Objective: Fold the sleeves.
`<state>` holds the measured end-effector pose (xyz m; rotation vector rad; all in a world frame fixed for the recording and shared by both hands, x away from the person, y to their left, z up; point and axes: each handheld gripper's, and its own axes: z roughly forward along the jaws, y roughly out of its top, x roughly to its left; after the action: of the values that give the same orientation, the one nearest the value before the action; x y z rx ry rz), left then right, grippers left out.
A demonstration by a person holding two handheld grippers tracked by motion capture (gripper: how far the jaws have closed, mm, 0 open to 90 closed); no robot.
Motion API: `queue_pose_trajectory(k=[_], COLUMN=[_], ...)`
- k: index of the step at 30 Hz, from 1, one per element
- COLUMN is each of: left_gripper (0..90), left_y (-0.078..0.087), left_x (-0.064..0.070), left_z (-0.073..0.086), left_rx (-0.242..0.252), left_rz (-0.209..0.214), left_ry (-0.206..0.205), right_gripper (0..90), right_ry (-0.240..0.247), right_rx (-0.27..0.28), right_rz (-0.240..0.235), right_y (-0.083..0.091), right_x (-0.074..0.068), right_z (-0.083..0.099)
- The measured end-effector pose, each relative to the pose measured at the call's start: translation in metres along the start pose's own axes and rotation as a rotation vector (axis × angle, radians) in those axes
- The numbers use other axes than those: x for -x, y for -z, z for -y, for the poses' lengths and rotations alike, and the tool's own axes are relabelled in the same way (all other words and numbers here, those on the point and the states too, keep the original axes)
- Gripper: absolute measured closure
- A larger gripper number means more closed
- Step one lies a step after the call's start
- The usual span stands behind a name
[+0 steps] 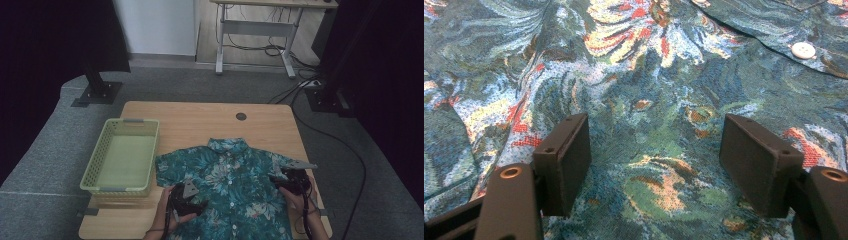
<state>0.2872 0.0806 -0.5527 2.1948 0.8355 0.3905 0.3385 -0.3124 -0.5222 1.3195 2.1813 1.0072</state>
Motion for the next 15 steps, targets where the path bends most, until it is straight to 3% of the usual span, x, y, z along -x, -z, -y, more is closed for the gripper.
queue_pose_trajectory(k=[15], left_gripper=[28.6], left_y=[0.0], left_x=[0.0], left_z=[0.0], left_rx=[0.0], left_rz=[0.001], left_ry=[0.001], right_gripper=[36.8], right_ry=[-0.039], right_rx=[0.009], right_rz=[0.049], right_y=[0.005], right_x=[0.022], right_z=[0.004])
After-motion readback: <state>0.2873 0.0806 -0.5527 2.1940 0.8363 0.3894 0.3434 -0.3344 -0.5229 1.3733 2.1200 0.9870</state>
